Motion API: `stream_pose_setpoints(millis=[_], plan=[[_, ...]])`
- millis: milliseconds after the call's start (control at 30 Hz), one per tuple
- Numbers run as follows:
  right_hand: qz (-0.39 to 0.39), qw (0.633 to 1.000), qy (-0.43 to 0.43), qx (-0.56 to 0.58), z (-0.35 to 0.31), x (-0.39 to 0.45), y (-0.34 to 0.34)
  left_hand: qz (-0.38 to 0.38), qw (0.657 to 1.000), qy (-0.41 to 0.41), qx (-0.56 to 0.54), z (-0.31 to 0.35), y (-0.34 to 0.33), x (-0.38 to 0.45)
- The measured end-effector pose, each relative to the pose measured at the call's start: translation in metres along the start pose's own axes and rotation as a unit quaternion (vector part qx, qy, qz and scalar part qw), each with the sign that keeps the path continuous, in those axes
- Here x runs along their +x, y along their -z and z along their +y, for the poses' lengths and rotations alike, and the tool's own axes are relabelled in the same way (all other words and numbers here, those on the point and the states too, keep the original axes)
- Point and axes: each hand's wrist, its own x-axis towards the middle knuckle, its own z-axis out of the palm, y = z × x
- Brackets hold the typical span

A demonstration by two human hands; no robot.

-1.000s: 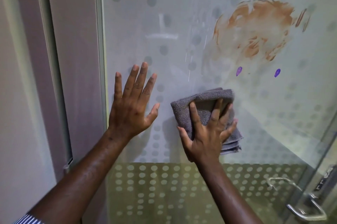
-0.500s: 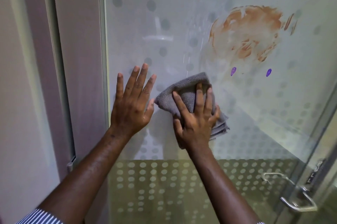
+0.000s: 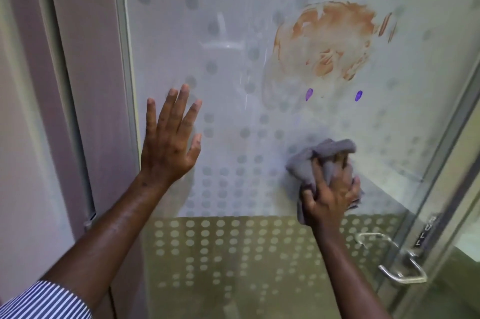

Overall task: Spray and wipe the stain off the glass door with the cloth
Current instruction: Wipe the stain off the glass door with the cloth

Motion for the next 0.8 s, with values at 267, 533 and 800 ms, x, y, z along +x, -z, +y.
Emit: stream_pose_setpoints(millis=[267,533,800], plan=[[0.039,0.994,0.088,0.05,-0.121,0.052,-0.014,-0.002,1.0,0.003,0.004,0.002,0.003,0.002],[-0.017,0.973,0.228,-0.008,-0.038,-0.016,-0.017,-0.014,1.0,0.01,0.019,0.003,0.004,0.001],[0.11,0.987,-0.065,0.095,-0.055,0.071,0.001,-0.008,1.0,0.016,0.015,0.003,0.001,0.001]])
